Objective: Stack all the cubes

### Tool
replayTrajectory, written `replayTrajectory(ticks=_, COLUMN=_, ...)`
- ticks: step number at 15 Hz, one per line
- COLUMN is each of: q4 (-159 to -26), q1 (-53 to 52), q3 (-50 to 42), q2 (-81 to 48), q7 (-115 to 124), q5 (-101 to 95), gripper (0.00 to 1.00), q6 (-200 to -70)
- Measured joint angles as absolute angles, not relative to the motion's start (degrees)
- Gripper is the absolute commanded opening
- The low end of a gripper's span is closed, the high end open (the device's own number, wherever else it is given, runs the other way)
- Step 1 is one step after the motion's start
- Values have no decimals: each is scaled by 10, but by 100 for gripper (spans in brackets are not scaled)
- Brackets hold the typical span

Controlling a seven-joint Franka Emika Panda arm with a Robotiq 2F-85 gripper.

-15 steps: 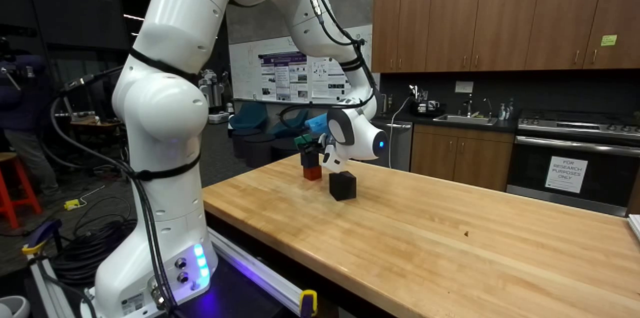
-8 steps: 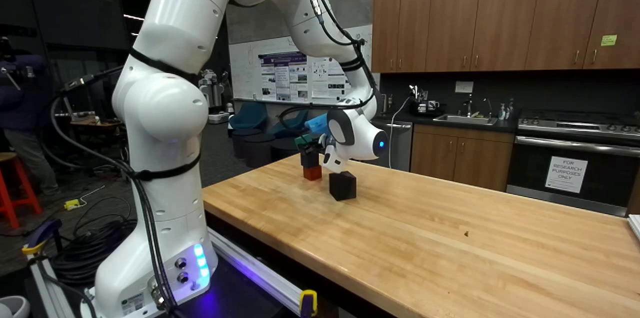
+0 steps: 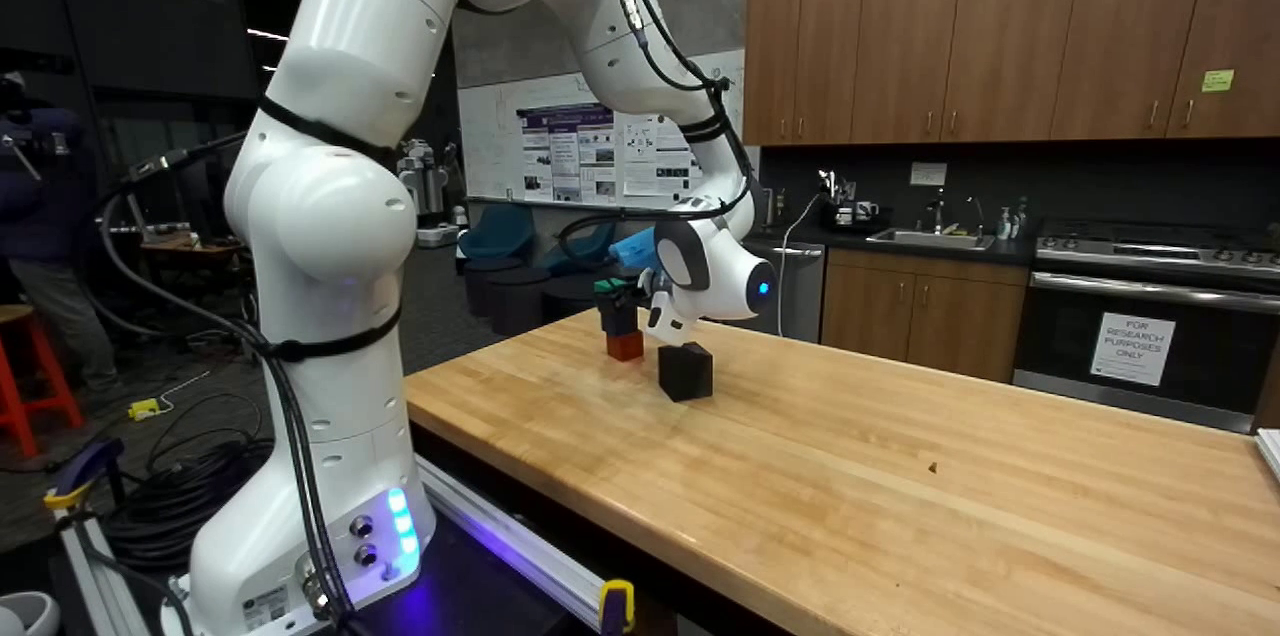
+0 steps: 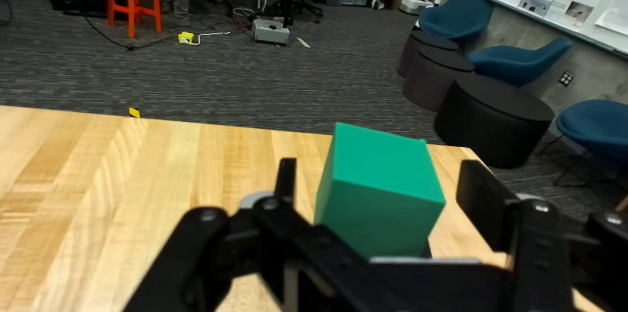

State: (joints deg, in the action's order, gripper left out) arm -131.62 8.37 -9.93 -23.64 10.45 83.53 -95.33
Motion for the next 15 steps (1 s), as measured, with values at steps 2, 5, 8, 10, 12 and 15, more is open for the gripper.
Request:
replayTrajectory(ticks=2, q4=-1316, q1=84, q3=-99, q2=-236, q7=102, q5=835, gripper=100, q6=-953)
replayTrajectory(ticks=5, q4=-1315, q1=84, q3=-99, q2=-234, q7=91, q5=835, gripper=100, q6=-953)
replayTrajectory(ticks=8, q4=-1315, q1=83, q3=-99, q2=-222, q7=65, q5=835, gripper=100, q6=-953)
replayTrajectory(ticks=10, q4=-1315, q1=83, q3=-99, q2=-207, q7=53, q5=834, gripper=100, q6=-953)
replayTrajectory(ticks=12, q4=-1318, q1=83, q3=-100, q2=-191, q7=50, q5=829, gripper=100, q6=-953)
replayTrajectory(ticks=15, q4=-1324, q1=84, q3=-104, q2=-167, q7=47, q5=809, gripper=100, q6=-954)
